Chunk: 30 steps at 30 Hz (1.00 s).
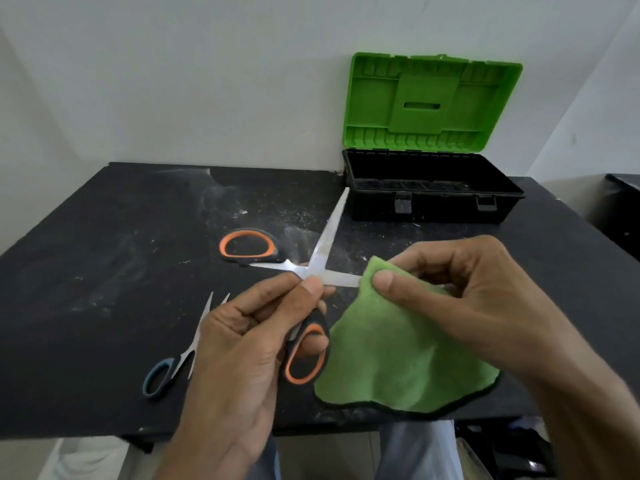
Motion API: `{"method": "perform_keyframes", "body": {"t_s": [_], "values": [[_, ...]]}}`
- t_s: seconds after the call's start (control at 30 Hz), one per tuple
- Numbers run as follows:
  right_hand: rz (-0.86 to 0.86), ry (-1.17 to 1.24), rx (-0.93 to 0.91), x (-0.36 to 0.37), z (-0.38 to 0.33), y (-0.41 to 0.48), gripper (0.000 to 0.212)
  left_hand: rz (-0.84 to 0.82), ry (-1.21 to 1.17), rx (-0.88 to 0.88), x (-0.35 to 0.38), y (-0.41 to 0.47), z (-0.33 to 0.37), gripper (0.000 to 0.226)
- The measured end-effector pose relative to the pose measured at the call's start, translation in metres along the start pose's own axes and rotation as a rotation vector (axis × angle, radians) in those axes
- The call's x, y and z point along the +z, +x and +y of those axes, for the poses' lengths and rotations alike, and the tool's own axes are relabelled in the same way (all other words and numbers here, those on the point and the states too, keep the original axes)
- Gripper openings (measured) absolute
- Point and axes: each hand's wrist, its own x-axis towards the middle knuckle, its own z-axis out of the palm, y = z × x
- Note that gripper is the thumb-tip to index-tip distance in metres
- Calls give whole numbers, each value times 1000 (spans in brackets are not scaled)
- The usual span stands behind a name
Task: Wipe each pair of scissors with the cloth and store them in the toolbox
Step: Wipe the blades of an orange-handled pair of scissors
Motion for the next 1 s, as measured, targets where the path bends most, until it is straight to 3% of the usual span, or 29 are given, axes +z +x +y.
{"method": "perform_keyframes", "body": {"t_s": [0.23, 0.43, 0.5, 0.57, 0.63, 0.7, 0.8, 1.0], "values": [[-10, 52, -104, 3, -7, -5, 6, -25, -98, -183, -8, -4, 6, 22], [118, -20, -230, 2, -9, -19, 22, -54, -137, -280, -14, -8, 11, 22], [159, -72, -230, -4, -11, -23, 28, -48, -124, -270, -15, -8, 11, 25], [177, -129, -251, -6, -10, -26, 14, -46, -106, -247, -14, -8, 11, 28], [185, -160, -272, -4, -11, -26, 15, -50, -96, -223, -11, -9, 9, 30], [204, -151, -296, -1, -11, -25, 24, -48, -91, -195, -6, -11, 7, 26], [228, -147, -342, 3, -9, -23, 18, -34, -67, -158, -2, -12, 5, 22], [165, -132, -337, -2, -6, -20, 18, -38, -47, -126, -5, -15, 13, 26]]}}
